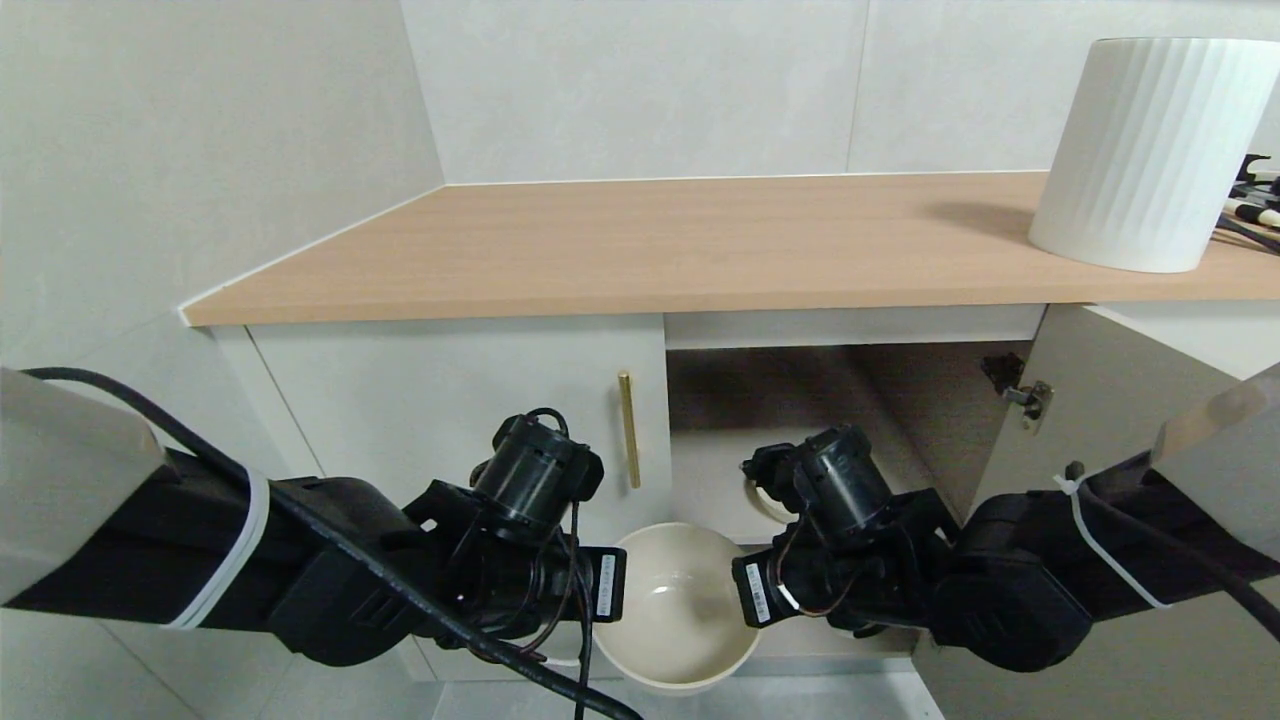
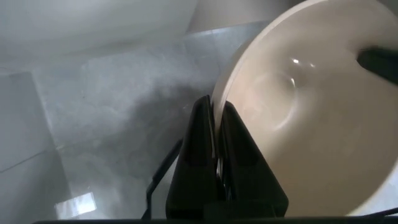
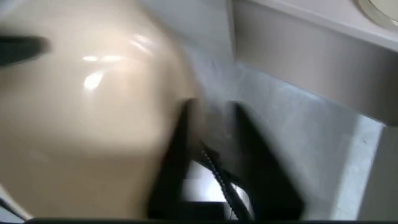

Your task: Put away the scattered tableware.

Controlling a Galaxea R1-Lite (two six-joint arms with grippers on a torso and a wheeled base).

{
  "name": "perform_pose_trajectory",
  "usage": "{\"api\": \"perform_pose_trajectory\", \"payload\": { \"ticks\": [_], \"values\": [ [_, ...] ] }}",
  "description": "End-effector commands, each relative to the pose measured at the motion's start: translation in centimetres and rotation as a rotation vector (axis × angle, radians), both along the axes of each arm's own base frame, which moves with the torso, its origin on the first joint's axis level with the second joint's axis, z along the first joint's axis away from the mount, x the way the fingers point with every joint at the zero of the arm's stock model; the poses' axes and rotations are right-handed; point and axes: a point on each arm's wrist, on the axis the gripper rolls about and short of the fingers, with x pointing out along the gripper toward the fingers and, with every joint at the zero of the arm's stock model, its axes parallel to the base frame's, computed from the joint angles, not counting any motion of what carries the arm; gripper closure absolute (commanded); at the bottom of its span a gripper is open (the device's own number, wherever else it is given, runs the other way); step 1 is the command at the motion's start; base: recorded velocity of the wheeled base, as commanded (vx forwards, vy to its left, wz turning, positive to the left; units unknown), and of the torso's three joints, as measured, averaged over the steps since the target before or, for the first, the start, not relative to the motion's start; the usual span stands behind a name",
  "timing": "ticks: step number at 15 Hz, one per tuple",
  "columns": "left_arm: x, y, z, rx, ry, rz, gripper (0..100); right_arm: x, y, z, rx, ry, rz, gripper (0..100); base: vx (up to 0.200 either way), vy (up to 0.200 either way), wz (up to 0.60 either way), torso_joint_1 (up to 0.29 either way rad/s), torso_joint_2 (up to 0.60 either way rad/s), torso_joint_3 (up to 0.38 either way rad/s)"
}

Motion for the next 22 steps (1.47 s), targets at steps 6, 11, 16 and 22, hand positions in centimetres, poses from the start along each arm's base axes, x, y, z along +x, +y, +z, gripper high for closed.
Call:
{"api": "perform_pose_trajectory", "payload": {
  "ticks": [6,11,16,22],
  "values": [
    [0.0,0.2,0.0,0.008,0.002,0.007,100,0.0,-0.1,-0.2,-0.013,0.005,-0.007,100,0.0,0.0,0.0,0.0,0.0,0.0],
    [0.0,0.2,0.0,0.009,0.002,0.006,0,0.1,0.0,-0.2,-0.013,0.005,-0.007,100,0.0,0.0,0.0,0.0,0.0,0.0],
    [0.0,0.2,0.1,0.006,-0.002,0.006,0,0.3,0.0,-1.0,-0.03,0.017,-0.012,100,0.0,0.0,0.0,0.0,0.0,0.0],
    [-0.1,0.1,0.1,0.006,-0.002,0.005,0,2.5,-1.3,-3.1,-0.11,0.02,-0.092,100,0.0,0.0,0.0,0.0,0.0,0.0]
  ]
}}
